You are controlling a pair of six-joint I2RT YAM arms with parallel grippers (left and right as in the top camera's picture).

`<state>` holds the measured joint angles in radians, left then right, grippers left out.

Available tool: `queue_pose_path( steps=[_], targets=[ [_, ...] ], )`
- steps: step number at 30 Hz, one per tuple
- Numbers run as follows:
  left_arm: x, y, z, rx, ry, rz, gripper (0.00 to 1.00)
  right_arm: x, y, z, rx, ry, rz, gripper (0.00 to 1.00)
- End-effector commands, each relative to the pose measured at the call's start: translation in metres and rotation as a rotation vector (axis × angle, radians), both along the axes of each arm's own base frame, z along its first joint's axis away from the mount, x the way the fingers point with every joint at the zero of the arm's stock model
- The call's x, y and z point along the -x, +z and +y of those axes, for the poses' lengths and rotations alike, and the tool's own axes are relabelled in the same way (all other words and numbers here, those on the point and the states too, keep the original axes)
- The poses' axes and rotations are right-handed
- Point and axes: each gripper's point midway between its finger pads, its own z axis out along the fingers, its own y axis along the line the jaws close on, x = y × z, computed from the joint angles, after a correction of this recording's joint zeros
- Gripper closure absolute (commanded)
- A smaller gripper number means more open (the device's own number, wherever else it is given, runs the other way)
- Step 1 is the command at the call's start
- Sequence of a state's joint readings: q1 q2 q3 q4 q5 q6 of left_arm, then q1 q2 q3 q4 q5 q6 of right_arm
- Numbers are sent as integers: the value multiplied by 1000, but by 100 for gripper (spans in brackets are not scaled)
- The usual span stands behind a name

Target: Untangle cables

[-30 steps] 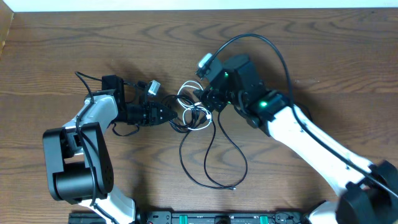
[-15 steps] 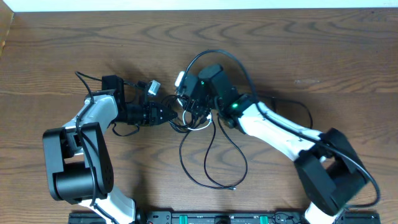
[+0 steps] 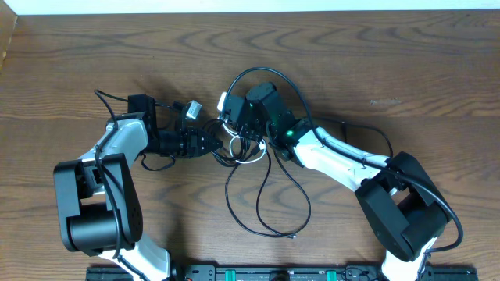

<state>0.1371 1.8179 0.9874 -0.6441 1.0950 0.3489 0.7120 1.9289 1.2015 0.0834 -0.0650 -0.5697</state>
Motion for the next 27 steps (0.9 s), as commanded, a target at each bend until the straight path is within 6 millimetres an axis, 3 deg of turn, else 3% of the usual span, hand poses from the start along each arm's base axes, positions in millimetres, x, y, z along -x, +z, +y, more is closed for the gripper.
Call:
queue_pose_path(
  steps=[1, 3, 15, 23, 27],
  targets=[
    [3, 0, -2, 19, -12, -10, 71, -1, 5, 7, -4, 15, -28, 48],
    [2, 0, -2, 19, -11, -11, 71, -1, 5, 7, -4, 15, -28, 44],
    [3, 0, -2, 19, -11, -10, 70, -1, 4, 8, -5, 17, -26, 49],
    [3, 0, -2, 19, -12, -10, 70, -4, -13, 10, 1, 17, -19, 50],
    [3, 0, -2, 19, -11, -10, 70, -8, -12, 13, -14, 17, -37, 59]
  ],
)
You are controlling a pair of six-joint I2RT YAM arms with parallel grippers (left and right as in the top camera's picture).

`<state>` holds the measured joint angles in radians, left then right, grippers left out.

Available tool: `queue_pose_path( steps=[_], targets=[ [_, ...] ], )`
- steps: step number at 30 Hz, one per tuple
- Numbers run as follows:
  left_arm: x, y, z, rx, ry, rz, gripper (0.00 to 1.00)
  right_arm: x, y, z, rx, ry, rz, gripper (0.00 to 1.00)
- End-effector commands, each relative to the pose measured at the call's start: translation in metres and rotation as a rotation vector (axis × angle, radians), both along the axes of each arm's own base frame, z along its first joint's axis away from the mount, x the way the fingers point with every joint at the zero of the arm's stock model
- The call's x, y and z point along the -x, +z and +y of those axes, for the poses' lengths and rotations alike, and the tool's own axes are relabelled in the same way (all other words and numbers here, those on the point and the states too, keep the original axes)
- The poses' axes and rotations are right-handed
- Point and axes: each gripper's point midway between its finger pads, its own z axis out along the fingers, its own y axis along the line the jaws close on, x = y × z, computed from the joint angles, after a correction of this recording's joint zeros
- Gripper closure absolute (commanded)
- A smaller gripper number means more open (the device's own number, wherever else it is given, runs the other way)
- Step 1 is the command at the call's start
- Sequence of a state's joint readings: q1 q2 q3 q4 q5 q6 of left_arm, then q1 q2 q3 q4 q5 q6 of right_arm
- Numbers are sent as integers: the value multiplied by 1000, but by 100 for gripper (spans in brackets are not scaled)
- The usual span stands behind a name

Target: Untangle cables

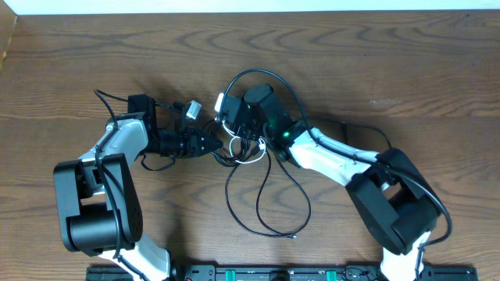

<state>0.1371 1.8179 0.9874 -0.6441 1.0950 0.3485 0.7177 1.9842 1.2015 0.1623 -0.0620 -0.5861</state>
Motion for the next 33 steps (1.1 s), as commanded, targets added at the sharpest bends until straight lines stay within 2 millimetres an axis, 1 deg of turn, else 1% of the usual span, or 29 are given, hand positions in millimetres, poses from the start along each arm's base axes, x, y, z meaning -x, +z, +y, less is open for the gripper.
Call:
queue_pose_path(
  steps=[1, 3, 5, 6, 10, 12, 13, 16, 18, 21, 23, 25, 28, 29, 30, 33],
  targets=[
    [3, 0, -2, 19, -11, -10, 70, -3, 2, 5, -13, 4, -12, 60],
    [3, 0, -2, 19, -12, -10, 70, -4, 4, 6, -18, 3, -19, 70],
    [2, 0, -2, 19, -11, -10, 70, -5, 6, 7, -26, 4, -27, 94],
    [2, 0, -2, 19, -11, -10, 70, -6, 8, 7, -31, 3, -32, 99],
    [3, 0, -2, 19, -11, -10, 70, 0, 15, 15, -79, 56, -15, 99],
    [3, 0, -2, 19, -11, -10, 70, 5, 22, 19, -137, 88, 24, 99],
    [2, 0, -2, 19, -11, -10, 65, 8, 28, 21, -169, 104, 45, 99],
    [2, 0, -2, 19, -11, -10, 58, 8, 50, 19, -259, 121, 83, 99],
    [2, 0, -2, 18, -11, -10, 48, 7, 72, 13, -328, 126, 99, 99],
    [2, 0, -2, 18, -11, -11, 46, 5, 98, 4, -410, 120, 128, 99],
    [2, 0, -2, 18, -11, -11, 46, 1, 113, -4, -476, 81, 169, 99],
    [2, 0, -2, 18, -11, -11, 46, -8, 126, -17, -567, -9, 246, 99],
    [2, 0, -2, 18, -11, -11, 46, -23, 138, -40, -723, -163, 404, 99],
    [2, 0, -2, 18, -11, -11, 46, -25, 141, -45, -767, -186, 457, 99],
    [2, 0, -2, 18, -11, -10, 46, -25, 144, -49, -805, -187, 512, 99],
    [2, 0, -2, 18, -11, -10, 46, -16, 160, -57, -878, -76, 634, 99]
  ],
)
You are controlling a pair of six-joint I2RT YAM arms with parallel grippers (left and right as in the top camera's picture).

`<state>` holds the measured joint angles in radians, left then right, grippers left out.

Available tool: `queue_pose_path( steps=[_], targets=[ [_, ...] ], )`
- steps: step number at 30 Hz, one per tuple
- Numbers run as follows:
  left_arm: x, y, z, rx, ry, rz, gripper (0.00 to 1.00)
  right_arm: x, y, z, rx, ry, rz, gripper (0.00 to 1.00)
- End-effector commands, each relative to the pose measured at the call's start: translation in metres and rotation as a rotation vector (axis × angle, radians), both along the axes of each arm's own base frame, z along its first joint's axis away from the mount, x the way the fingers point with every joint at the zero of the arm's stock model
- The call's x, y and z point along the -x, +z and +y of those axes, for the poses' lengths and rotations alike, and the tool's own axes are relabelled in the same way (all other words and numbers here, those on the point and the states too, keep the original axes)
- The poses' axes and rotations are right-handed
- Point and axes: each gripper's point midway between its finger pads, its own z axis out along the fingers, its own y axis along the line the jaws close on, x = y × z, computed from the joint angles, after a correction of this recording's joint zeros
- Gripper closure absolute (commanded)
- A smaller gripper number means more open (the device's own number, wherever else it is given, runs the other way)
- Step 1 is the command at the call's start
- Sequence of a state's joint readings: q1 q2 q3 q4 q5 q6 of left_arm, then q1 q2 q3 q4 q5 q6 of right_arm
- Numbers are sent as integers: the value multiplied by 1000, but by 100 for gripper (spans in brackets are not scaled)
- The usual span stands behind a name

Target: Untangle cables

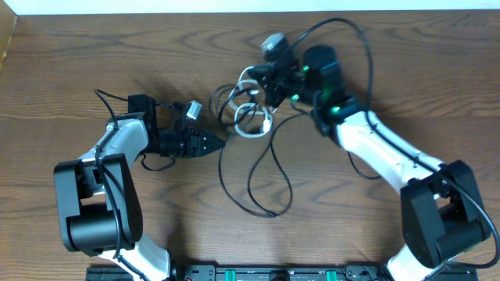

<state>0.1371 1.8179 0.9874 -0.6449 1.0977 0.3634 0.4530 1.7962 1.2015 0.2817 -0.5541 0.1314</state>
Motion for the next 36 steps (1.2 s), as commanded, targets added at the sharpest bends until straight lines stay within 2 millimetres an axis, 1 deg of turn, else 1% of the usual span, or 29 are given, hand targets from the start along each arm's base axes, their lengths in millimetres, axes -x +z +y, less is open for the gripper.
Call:
queue_pose_path(
  steps=[1, 3, 4, 5, 7, 8, 9, 11, 13, 16, 17, 18, 20, 22, 25, 28, 31, 33, 34, 36],
  targets=[
    [2, 0, -2, 17, -4, 2, 46, 18, 30, -9, -212, 135, 219, 99],
    [2, 0, -2, 17, -4, 1, 51, 22, 35, -18, -257, 179, 281, 99],
    [2, 0, -2, 17, -4, 1, 56, 23, 36, -22, -274, 188, 315, 99],
    [2, 0, -2, 17, -4, 1, 59, 24, 36, -27, -293, 198, 360, 99],
    [2, 0, -1, 16, -4, -3, 61, 29, 38, -34, -304, 237, 385, 99],
    [2, 0, -1, 17, -4, -3, 60, 30, 37, -36, -305, 246, 398, 99],
    [2, 0, -1, 17, -4, -2, 52, 30, 33, -38, -302, 238, 420, 99],
    [2, 0, -2, 19, 3, 12, 41, 31, 27, -39, -296, 225, 463, 99],
    [2, 0, -2, 24, 22, 45, 36, 33, 20, -40, -289, 215, 508, 99],
    [4, 0, -2, 36, 61, 127, 36, 39, 11, -38, -278, 209, 569, 99],
    [7, 2, -3, 56, 93, 202, 36, 40, 8, -38, -274, 207, 587, 99],
    [10, 6, -6, 87, 118, 267, 37, 43, 6, -37, -270, 206, 607, 99],
    [14, 18, -13, 172, 143, 361, 43, 47, 0, -35, -255, 210, 630, 99],
    [15, 27, -18, 238, 164, 440, 44, 54, -7, -32, -232, 222, 641, 99],
    [18, 29, -27, 253, 200, 575, 44, 66, -16, -25, -199, 246, 663, 99],
    [24, 21, -34, 206, 259, 743, 44, 79, -23, -18, -166, 276, 685, 99],
    [32, -2, -35, 54, 425, 997, 44, 91, -29, -10, -134, 306, 689, 99],
    [39, -16, -35, -43, 552, 1144, 44, 93, -35, -8, -109, 287, 700, 99],
    [41, -20, -36, -74, 595, 1185, 44, 92, -38, -8, -100, 273, 703, 99],
    [39, -25, -39, -102, 631, 1200, 44, 90, -38, -9, -98, 270, 688, 99]
  ],
)
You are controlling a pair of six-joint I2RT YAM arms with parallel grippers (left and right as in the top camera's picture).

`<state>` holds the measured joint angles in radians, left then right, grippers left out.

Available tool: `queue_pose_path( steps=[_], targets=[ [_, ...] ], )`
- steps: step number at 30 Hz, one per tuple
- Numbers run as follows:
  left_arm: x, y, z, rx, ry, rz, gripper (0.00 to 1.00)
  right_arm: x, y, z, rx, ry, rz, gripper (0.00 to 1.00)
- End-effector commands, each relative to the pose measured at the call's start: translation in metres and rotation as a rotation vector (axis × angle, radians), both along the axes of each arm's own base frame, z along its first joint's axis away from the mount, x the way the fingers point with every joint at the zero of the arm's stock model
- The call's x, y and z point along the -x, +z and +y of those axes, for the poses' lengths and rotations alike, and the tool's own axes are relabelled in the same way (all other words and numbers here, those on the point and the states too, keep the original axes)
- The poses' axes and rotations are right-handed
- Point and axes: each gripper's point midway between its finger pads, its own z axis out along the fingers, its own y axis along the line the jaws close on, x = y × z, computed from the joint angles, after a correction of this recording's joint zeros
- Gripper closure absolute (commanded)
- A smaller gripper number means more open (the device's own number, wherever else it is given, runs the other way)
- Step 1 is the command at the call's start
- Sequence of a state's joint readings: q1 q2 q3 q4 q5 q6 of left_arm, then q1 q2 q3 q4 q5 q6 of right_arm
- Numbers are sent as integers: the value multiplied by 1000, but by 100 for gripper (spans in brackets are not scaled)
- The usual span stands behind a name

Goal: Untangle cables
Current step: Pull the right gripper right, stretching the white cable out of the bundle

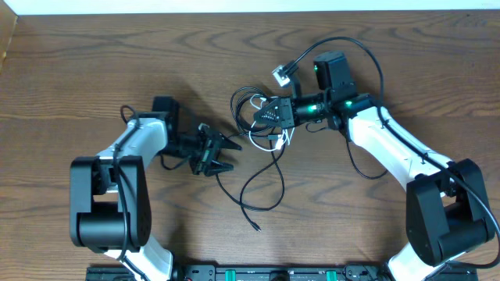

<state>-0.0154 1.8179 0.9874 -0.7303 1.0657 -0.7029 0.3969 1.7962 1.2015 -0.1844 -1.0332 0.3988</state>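
Note:
A tangle of black and white cables (pixel 262 133) lies at the table's middle. Its white loops (pixel 269 139) hang under my right gripper (pixel 261 117), which points left and is shut on the bundle's top. One black strand (pixel 254 191) trails toward the front and ends in a small plug (pixel 257 227). A grey-white connector (pixel 281 75) sticks up beside the right wrist. My left gripper (pixel 229 154) is open just left of the tangle, its fingers spread, with nothing seen between them.
A black wire loop (pixel 367 55) arcs over the right arm at the back. A pale edge (pixel 250 6) runs along the far side of the wooden table (pixel 94 62). A black rail with green parts (pixel 258 274) borders the front.
The right gripper came down from the back toward the middle with the bundle. The left gripper, shut before, is now open, turned and shifted slightly right. The trailing black strand now lies narrower.
At first both grippers met at the tangle in the middle, the left one shut at its left side. Then the right gripper held the bundle farther back and right, stretching strands away from the left gripper. Now the bundle is back nearer the middle and the left gripper is open.

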Motion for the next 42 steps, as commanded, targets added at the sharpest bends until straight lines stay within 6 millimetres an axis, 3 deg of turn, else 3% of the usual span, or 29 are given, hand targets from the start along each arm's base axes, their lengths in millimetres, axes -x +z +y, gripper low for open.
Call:
queue_pose_path(
  steps=[1, 6, 12, 16, 24, 26, 30, 31, 34, 35, 40, 41, 42],
  targets=[
    [1, -21, 2, -146, 143, 226, 44, -2, 14, 0, -26, 29, -105, 99],
    [-15, -18, -9, -115, 150, 151, 44, 15, 75, -9, -294, 238, -289, 99],
    [-18, -32, 3, -218, 108, 59, 44, -5, 101, -46, -316, 159, -335, 99],
    [-11, -40, 11, -279, -16, -61, 44, -29, 95, -75, -277, 43, -314, 99],
    [22, -62, 48, -500, -256, -104, 43, -76, 34, -144, -2, -314, -169, 99],
    [31, -66, 59, -561, -293, -79, 43, -79, 31, -159, 11, -350, -152, 99],
    [35, -72, 78, -674, -322, -57, 43, -78, 51, -180, -28, -375, -185, 99],
    [35, -73, 85, -710, -329, -56, 28, -78, 59, -189, -14, -406, -203, 99],
    [34, -76, 97, -783, -344, -55, 15, -79, 73, -217, 76, -535, -242, 99],
    [34, -77, 99, -794, -346, -55, 2, -79, 77, -230, 119, -591, -256, 99],
    [34, -77, 99, -794, -346, -55, 2, -64, 117, -278, 256, -811, -358, 99],
    [34, -77, 99, -794, -346, -55, 2, -52, 144, -290, 268, -870, -436, 99],
    [34, -77, 99, -794, -346, -55, 2, -44, 159, -294, 269, -894, -480, 99]
  ],
)
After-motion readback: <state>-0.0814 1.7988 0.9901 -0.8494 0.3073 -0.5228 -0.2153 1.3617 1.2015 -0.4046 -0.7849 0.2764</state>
